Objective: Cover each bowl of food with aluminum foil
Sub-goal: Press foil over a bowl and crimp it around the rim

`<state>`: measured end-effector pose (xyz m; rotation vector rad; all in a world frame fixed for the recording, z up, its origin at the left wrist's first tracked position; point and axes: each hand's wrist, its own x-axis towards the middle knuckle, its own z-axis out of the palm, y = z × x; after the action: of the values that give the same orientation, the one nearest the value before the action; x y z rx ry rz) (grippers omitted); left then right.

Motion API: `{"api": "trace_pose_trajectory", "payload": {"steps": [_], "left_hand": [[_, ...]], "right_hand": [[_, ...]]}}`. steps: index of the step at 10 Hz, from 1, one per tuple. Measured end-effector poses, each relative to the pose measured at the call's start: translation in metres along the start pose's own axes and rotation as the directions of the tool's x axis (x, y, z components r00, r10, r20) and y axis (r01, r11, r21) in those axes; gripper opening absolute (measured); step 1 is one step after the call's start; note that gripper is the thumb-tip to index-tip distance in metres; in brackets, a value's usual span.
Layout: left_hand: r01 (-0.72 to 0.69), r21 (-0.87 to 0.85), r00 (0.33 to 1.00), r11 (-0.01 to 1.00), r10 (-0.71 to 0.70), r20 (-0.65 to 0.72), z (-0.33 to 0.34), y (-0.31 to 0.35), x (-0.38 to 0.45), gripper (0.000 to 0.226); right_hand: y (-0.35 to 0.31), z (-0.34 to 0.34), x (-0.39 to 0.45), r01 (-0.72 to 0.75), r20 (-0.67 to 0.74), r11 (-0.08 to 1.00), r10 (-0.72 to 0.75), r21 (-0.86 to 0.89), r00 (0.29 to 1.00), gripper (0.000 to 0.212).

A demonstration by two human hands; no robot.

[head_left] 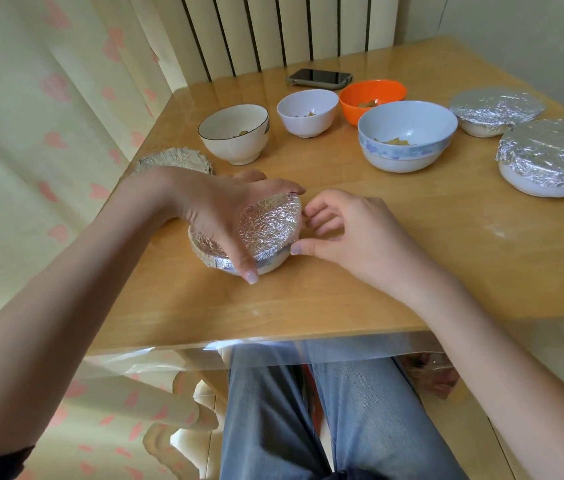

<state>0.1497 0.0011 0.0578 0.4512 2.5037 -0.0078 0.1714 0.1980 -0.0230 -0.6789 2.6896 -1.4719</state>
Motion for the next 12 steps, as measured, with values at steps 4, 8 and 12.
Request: {"api": "trace_pose_trajectory", "payload": {"steps": [4,8,12], "left_hand": [[0.009,0.048,0.996,0.999,-0.005,-0.09,0.002,-0.023,0.005,0.147],[0.008,-0.054,0.993,0.998,-0.015,-0.12,0.015,-0.016,-0.012,0.136],[0.297,-0.096,0.929,0.95,-0.31,-0.2,0.038,0.011,-0.01,0.137]], "right_hand": [[0.009,-0.016,0.003,-0.031,0.079,0.999,0.035,-0.042,0.996,0.045],[-0.012,0.018,0.004,-0.283,0.164,0.802,0.23,0.526,0.959,0.064],[0.006,0.006,0.051,-0.311,0.383,0.884,0.169,0.349,0.908,0.08]]}}
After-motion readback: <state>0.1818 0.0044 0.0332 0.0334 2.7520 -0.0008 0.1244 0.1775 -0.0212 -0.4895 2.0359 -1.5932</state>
